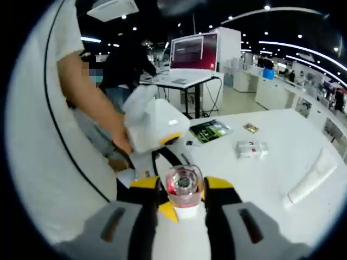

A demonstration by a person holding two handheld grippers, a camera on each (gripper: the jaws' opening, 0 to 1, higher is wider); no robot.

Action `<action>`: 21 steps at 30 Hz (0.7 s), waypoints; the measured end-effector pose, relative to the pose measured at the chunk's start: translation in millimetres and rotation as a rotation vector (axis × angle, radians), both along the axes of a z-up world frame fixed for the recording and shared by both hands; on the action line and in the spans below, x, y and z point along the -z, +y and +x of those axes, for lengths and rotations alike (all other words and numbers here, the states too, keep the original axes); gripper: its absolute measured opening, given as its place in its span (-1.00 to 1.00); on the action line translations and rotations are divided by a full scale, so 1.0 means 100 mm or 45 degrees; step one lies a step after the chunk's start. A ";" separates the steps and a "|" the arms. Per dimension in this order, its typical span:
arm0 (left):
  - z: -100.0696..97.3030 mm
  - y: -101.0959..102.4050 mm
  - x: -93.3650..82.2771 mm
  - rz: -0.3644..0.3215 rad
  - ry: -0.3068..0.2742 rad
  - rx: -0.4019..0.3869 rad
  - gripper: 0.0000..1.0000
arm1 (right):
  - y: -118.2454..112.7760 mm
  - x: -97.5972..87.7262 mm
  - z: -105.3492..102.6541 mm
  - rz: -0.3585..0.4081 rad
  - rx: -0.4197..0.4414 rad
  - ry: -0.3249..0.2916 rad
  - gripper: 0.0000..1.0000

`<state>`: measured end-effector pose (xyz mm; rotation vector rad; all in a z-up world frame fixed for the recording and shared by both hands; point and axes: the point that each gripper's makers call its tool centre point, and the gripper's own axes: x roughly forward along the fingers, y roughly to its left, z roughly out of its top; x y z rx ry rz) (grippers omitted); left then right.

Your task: Arrange the skincare products in the storage area until every visible bottle or jar stands upright without overlapping.

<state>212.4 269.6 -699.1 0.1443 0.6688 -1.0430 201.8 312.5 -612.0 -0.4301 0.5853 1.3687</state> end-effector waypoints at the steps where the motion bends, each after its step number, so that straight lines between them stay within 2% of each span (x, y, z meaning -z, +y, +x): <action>1: 0.00 0.00 0.00 -0.002 -0.002 -0.005 -0.23 | 0.00 0.02 0.02 -0.042 -0.044 -0.032 -0.40; 7: 0.02 0.01 0.02 0.003 -0.003 -0.057 -0.23 | -0.02 0.07 -0.01 -0.190 -0.237 -0.070 -0.42; 10: 0.03 0.01 0.05 0.018 -0.001 -0.098 -0.24 | -0.03 0.08 -0.02 -0.269 -0.280 -0.019 -0.42; 15: 0.04 0.03 0.07 0.010 0.019 -0.170 -0.23 | 0.00 0.11 -0.03 -0.359 -0.343 -0.028 -0.41; 21: 0.06 0.03 0.08 -0.023 0.058 -0.252 -0.21 | 0.01 0.24 -0.02 -0.452 -0.379 -0.029 -0.38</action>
